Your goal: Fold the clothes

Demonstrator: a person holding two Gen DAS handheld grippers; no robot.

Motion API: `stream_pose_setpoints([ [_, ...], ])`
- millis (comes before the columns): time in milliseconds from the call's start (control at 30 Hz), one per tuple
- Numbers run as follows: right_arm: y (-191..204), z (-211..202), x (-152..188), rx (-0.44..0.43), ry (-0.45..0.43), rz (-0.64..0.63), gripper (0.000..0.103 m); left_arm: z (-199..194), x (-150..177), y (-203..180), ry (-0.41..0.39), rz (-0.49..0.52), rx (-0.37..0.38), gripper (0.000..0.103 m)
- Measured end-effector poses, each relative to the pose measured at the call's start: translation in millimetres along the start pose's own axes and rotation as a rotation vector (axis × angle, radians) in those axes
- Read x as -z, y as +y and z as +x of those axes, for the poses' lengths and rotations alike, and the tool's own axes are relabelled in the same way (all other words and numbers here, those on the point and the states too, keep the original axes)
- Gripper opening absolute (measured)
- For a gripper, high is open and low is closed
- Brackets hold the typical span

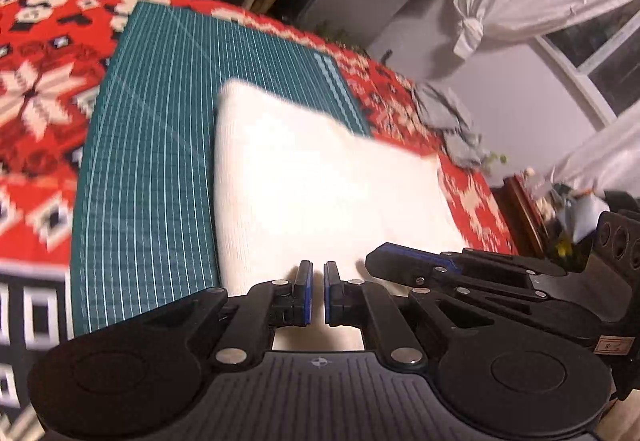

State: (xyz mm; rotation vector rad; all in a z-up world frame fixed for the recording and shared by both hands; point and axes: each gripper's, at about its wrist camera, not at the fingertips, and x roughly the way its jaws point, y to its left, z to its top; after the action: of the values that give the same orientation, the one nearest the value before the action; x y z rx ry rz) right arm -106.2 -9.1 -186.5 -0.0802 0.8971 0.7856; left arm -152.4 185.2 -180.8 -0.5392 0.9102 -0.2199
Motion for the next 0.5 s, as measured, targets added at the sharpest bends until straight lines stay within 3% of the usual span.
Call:
stream_pose_setpoints([
  [233,12,-27,41,0.018,0.029,-0.035,0.011,-13,36,-11,0.018,0.027,-0.038,0.005],
  [500,25,-57,71,0.029,-0.021,-0.037,0.015,-30,65,-27,-0.020,0.055,-0.059,0.006],
])
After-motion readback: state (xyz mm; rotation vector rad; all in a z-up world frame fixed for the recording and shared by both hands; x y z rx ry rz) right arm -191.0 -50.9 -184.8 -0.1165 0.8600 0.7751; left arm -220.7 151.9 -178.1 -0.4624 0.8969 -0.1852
